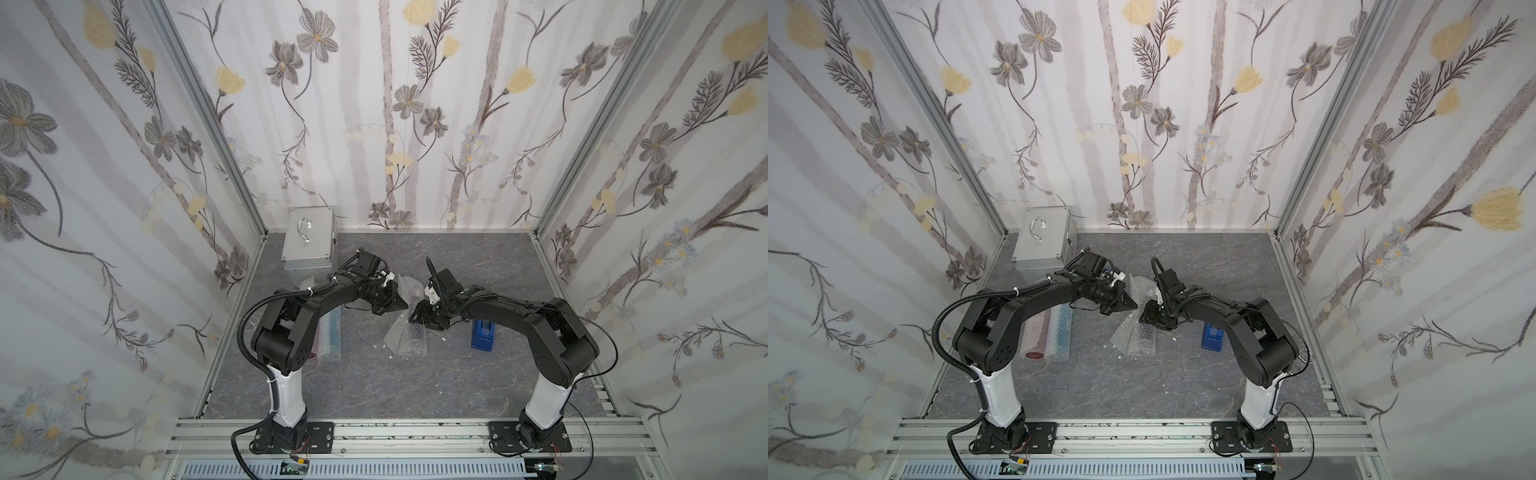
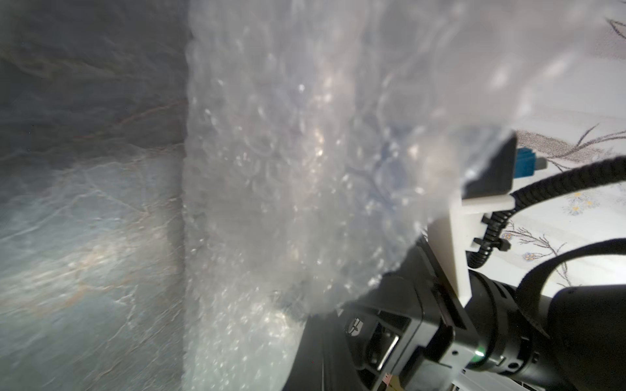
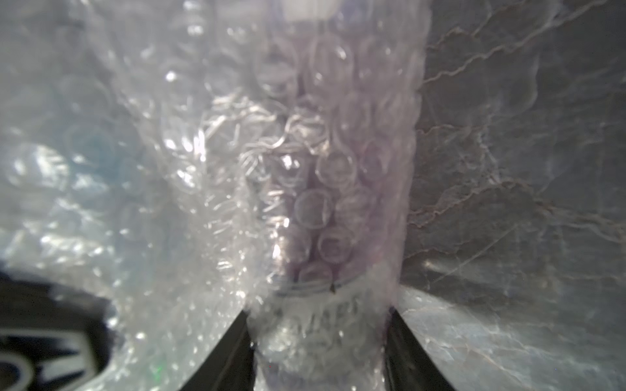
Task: Wrap wine bottles in bubble wrap
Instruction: Wrap the wine bottle in bubble wrap.
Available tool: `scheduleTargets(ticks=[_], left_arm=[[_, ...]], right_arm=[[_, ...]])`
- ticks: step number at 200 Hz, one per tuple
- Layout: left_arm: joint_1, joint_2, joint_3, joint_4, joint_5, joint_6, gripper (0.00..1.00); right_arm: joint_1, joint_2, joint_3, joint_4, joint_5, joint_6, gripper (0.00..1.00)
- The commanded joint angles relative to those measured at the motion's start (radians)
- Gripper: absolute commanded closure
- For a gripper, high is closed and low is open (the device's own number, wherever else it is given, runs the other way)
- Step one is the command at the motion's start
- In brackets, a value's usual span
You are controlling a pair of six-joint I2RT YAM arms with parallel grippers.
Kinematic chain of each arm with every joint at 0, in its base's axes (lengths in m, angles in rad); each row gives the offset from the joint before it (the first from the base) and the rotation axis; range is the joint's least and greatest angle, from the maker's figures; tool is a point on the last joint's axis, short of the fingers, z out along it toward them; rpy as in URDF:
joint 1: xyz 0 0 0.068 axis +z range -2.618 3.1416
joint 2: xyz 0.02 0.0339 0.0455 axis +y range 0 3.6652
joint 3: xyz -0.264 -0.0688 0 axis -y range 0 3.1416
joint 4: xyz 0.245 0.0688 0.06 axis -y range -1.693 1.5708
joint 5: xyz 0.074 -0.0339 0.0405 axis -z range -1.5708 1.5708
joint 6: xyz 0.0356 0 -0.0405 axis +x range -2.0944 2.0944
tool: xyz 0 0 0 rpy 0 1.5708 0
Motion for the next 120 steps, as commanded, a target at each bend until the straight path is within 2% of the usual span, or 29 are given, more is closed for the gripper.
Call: scheduleTargets(ticks=[1,71,120], left_arm=[[-0.014,0.028,0.026,0.027,0.038,-0.063,1.0],[-0.035,0.098,0.068,0.06,0.002,-0.176,1.0],[-0.066,0.18,0.126,0.03,0.0,-0.171,1.0]], right_arm=[[0.001,0.008,-0.008,-0.014,0.041,-0.002,0.49],[0.003,0.003,-0.025,0.009,0.018,0.001,0.49],[0.002,-0.034,-0.048,0.002,0.008,-0.028,0.47]])
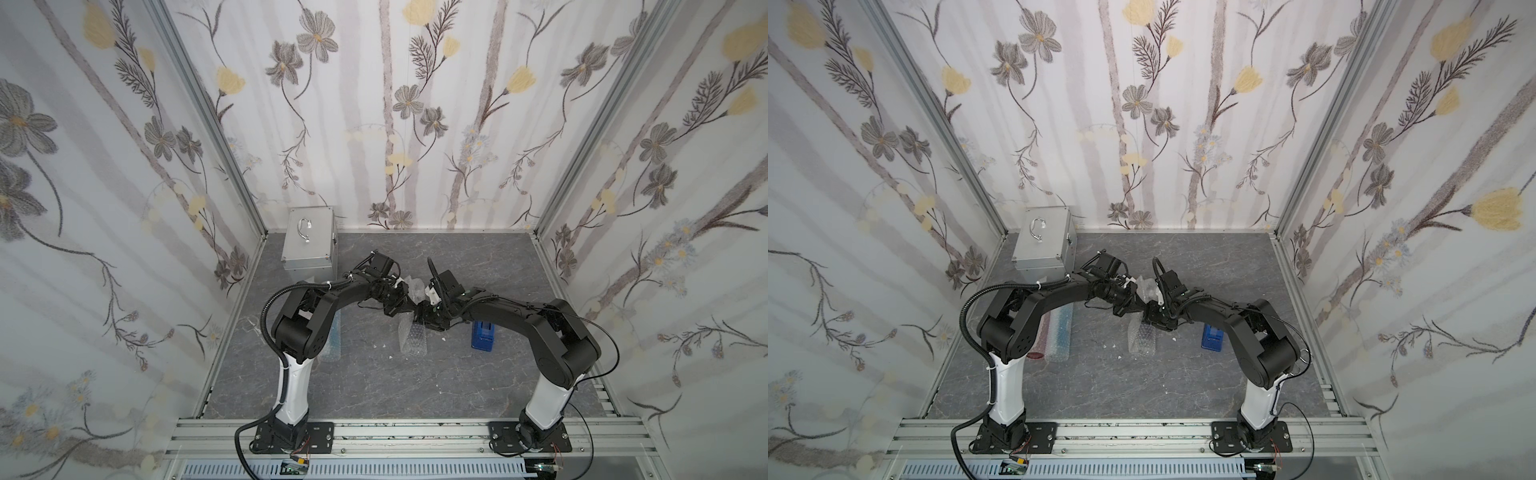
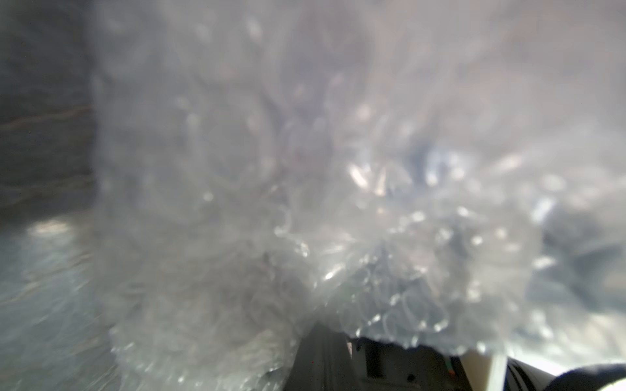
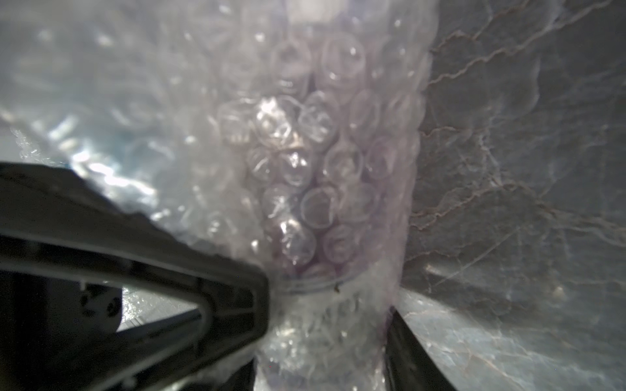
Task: Wrap wine bottles in bubble wrap
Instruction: Wrap the wine bottle in bubble wrap.
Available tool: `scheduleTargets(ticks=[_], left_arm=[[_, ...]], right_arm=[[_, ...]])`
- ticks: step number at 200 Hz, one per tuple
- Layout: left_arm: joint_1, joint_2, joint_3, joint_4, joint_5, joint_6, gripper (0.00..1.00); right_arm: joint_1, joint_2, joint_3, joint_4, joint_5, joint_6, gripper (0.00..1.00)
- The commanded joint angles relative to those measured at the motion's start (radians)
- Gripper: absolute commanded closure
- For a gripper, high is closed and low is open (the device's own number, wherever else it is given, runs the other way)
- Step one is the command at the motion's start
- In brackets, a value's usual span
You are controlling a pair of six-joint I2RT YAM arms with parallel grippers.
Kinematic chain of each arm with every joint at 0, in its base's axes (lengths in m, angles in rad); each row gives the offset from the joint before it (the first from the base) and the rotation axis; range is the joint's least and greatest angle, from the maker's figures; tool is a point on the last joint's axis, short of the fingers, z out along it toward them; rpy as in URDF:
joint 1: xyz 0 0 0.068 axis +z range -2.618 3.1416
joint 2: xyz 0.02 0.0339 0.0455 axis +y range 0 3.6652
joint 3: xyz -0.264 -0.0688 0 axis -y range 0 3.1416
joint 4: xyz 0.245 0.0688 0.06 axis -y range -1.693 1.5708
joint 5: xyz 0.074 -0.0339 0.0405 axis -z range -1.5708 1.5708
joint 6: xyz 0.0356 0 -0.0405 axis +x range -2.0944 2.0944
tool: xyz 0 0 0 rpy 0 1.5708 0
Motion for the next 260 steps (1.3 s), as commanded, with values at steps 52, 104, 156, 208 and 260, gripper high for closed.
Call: scheduleTargets(ticks=[52,104,156,208,260], left_arm=[[-0.019,0.057,0.039,-0.087,-0.081,0.052,1.0],[-0.023,0.063,0.048,-0.1,-0.088,0.063,1.0],[-0.036,0.068,0.057,-0.117,-0.1,0.083,1.0],[-0.036,0.072,0.062,-0.13,-0.104,0.089,1.0],[-0.036,0.06,0.063,-0.133,-0.102,0.092,0.98]], right_arm=[[-0.01,-0.129,-0.082,-0.1,0.03,-0.076,0.44],[-0.074,-0.297,-0.153,-0.145,0.025,-0.079,0.48],[-0.086,-0.29,-0.116,-0.039,-0.071,0.007,0.55],[-0.063,-0.195,-0.063,-0.017,-0.083,0.029,0.56],[-0.067,-0.153,-0.085,-0.005,-0.088,0.002,0.92]])
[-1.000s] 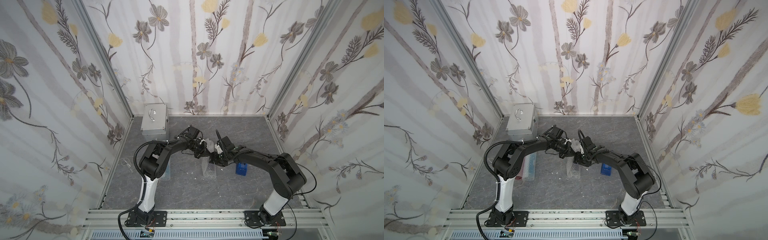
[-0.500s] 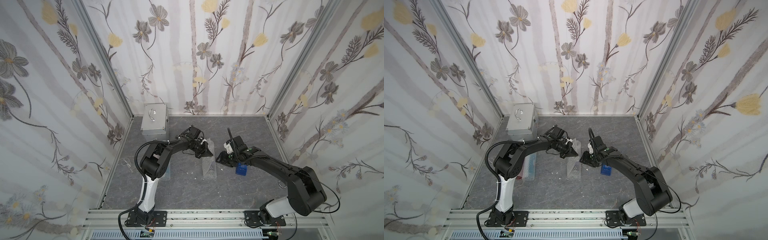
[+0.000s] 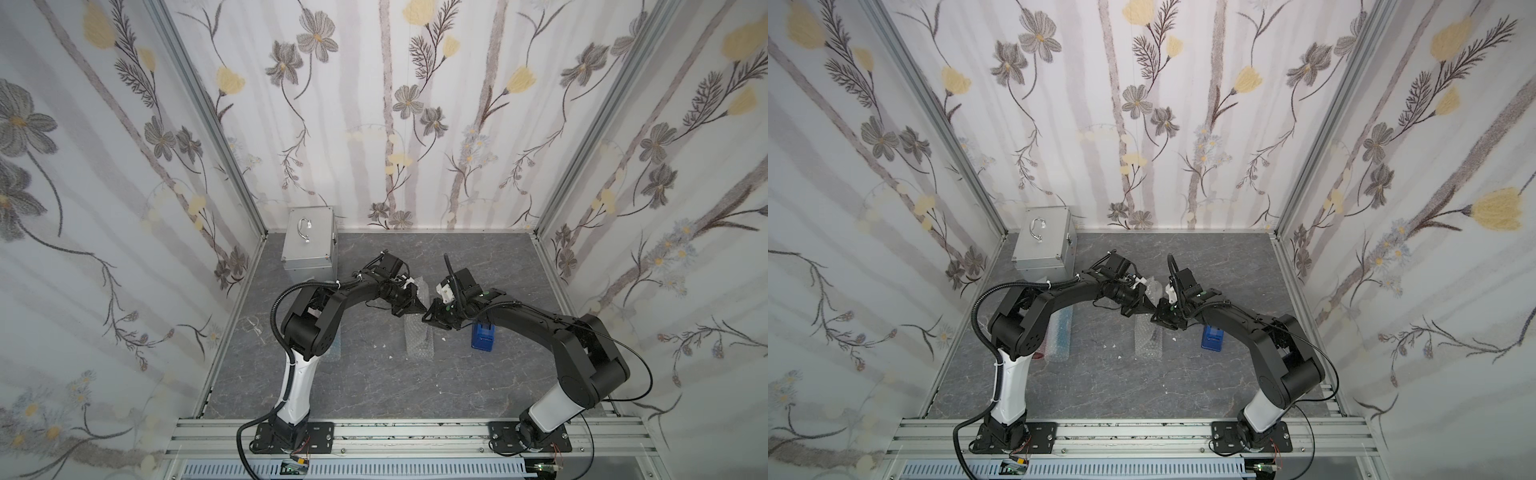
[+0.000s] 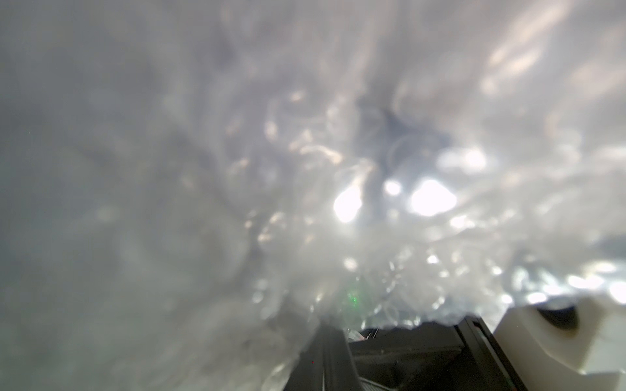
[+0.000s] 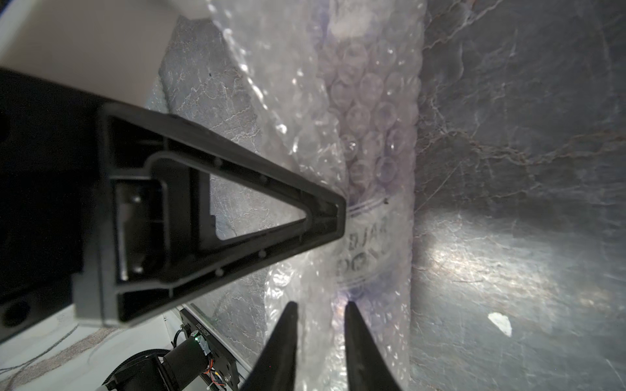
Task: Wrap wine bottles in bubble wrap
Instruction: Wrap the wine bottle in bubble wrap.
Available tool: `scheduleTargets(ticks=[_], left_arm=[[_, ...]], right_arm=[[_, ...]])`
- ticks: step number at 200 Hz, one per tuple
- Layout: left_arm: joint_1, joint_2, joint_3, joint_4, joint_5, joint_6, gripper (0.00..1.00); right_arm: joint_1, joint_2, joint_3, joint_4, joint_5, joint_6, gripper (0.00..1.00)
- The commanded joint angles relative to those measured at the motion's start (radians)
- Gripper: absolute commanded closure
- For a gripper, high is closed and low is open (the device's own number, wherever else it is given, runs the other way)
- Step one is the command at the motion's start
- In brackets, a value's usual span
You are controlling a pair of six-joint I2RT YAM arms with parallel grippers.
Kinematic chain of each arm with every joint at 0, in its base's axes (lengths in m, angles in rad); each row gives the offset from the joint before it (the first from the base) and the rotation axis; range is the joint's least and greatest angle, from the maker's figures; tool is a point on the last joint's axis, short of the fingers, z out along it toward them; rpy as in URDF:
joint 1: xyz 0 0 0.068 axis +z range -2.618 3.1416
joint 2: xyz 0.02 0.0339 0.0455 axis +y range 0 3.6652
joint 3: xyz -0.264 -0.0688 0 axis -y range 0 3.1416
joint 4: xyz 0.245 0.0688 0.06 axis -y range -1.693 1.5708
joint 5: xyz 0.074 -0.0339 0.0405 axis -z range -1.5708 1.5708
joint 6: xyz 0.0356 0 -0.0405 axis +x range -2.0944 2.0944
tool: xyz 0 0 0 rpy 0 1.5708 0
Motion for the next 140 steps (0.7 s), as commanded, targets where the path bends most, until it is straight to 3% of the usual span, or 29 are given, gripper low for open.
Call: scheduleTargets(ticks=[1,14,53,69,140], left_arm=[[0.001,0.002,-0.004,-0.104,-0.116,0.011,0.98],[0.002,-0.005,0.0,-0.109,-0.114,0.013,0.94],[0.005,-0.059,0.006,-0.138,-0.116,0.043,0.67],[0.009,-0.089,0.007,-0.154,-0.121,0.059,0.62],[0.029,-0.148,0.006,-0.3,-0.313,0.185,0.56]], right_arm=[[-0.002,0.01,-0.01,0.034,-0.012,-0.017,0.93],[-0.009,0.01,-0.03,0.039,-0.012,-0.022,1.0],[0.0,0.023,-0.067,0.082,-0.022,-0.011,1.0],[0.013,0.037,-0.057,0.094,-0.026,-0.005,1.0],[0.063,0.087,0.001,0.101,-0.026,0.008,1.0]])
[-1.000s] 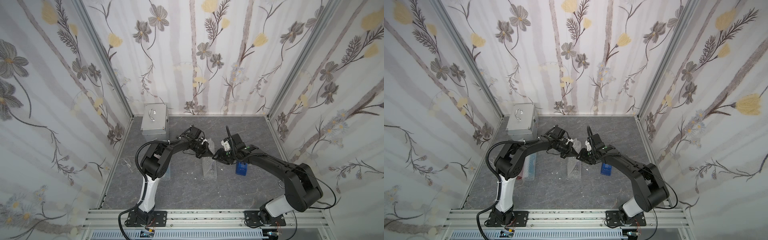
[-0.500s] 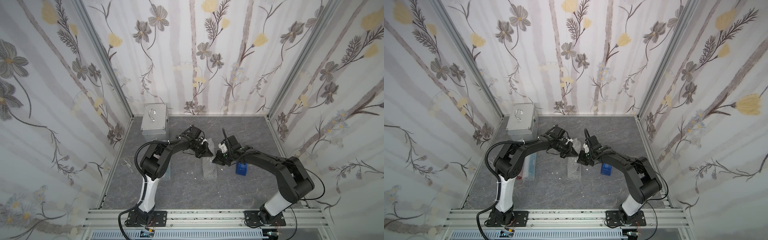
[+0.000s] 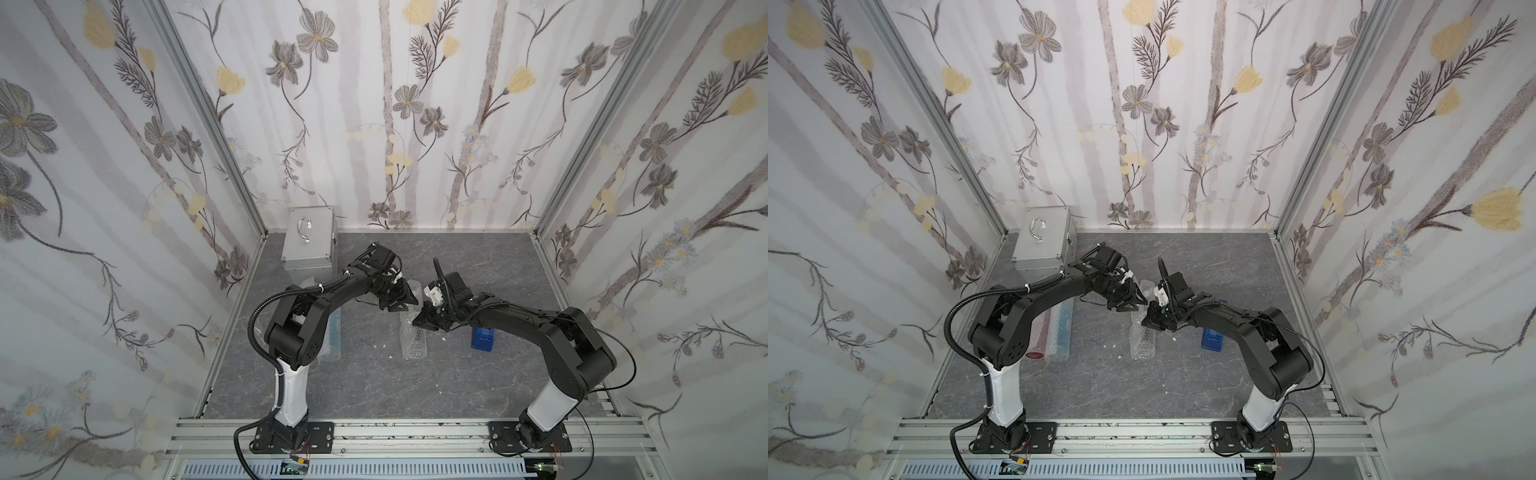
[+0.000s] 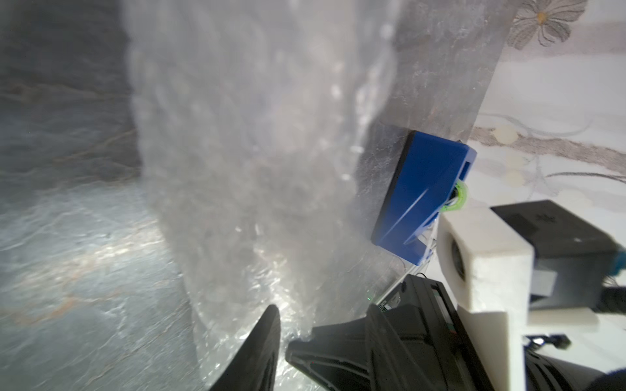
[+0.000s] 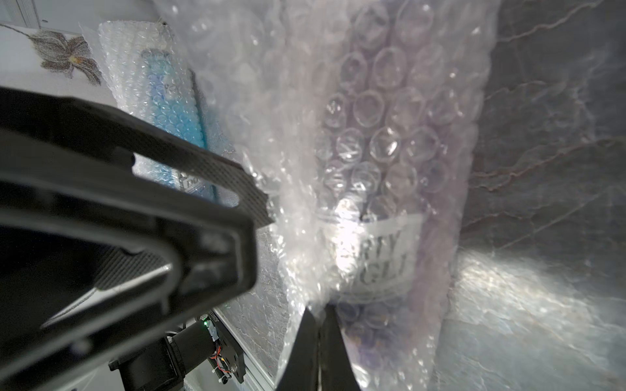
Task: Wrap wine bottles in bubble wrap
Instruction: Wrap the wine bottle in bubble wrap.
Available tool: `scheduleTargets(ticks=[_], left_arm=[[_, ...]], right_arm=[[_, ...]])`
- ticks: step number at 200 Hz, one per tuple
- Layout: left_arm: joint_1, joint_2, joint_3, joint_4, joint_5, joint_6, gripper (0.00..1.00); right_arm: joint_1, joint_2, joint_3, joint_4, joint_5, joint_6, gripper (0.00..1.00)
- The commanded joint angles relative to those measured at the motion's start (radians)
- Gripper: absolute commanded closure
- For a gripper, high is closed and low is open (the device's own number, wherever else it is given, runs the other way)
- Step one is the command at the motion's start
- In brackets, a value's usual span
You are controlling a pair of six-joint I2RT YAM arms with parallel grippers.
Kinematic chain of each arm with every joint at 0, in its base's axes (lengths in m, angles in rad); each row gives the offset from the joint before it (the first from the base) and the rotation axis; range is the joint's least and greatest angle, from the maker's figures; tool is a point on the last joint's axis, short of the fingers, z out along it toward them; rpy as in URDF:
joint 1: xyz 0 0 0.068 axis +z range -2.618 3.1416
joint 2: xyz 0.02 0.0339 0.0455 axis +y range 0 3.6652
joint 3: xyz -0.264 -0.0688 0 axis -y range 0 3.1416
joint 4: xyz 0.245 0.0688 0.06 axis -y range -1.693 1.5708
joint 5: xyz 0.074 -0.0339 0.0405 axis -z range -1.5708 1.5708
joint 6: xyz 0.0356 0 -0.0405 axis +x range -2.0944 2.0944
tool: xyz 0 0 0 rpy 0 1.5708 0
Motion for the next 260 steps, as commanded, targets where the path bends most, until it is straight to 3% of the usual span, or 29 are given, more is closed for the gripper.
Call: scheduleTargets(ticks=[1,23,50,65,95,113,130,147,173,180,200,218,260], left_arm=[[0.003,-0.004,-0.001,-0.075,-0.105,0.064,0.56],[0.003,0.024,0.035,-0.081,-0.089,0.062,0.6],[0.003,0.046,0.063,-0.095,-0.088,0.066,0.75],[0.003,0.051,0.063,-0.091,-0.084,0.065,0.78],[0.002,0.052,0.062,-0.092,-0.081,0.068,0.77],[0.002,0.052,0.061,-0.095,-0.089,0.072,0.61],[0.001,0.056,0.06,-0.095,-0.089,0.073,0.6],[0.0,0.062,0.065,-0.099,-0.091,0.073,0.71],[-0.001,0.06,0.065,-0.104,-0.096,0.076,0.96],[-0.001,0.058,0.064,-0.104,-0.098,0.077,1.0],[0.0,0.062,0.066,-0.111,-0.102,0.084,1.0],[0.0,0.059,0.063,-0.108,-0.103,0.084,1.0],[0.001,0.057,0.063,-0.108,-0.101,0.084,1.0]], right_arm=[[0.007,0.013,0.007,-0.031,0.036,0.008,1.0],[0.013,0.011,0.014,-0.037,0.035,0.004,1.0],[0.018,0.008,0.026,-0.052,0.034,-0.004,1.0],[0.022,0.008,0.035,-0.055,0.032,-0.008,1.0],[0.033,0.022,0.067,-0.071,0.026,-0.021,0.99],[0.041,0.028,0.083,-0.077,0.025,-0.025,0.99],[0.046,0.032,0.093,-0.076,0.02,-0.028,0.99],[0.048,0.035,0.1,-0.078,0.017,-0.031,0.99],[0.049,0.034,0.103,-0.083,0.018,-0.037,0.99],[0.049,0.032,0.106,-0.09,0.015,-0.045,0.96],[0.038,-0.002,0.11,-0.121,0.007,-0.069,0.86],[0.005,-0.083,0.09,-0.145,0.03,-0.076,0.72],[-0.078,-0.143,0.005,-0.171,0.073,-0.101,0.57]])
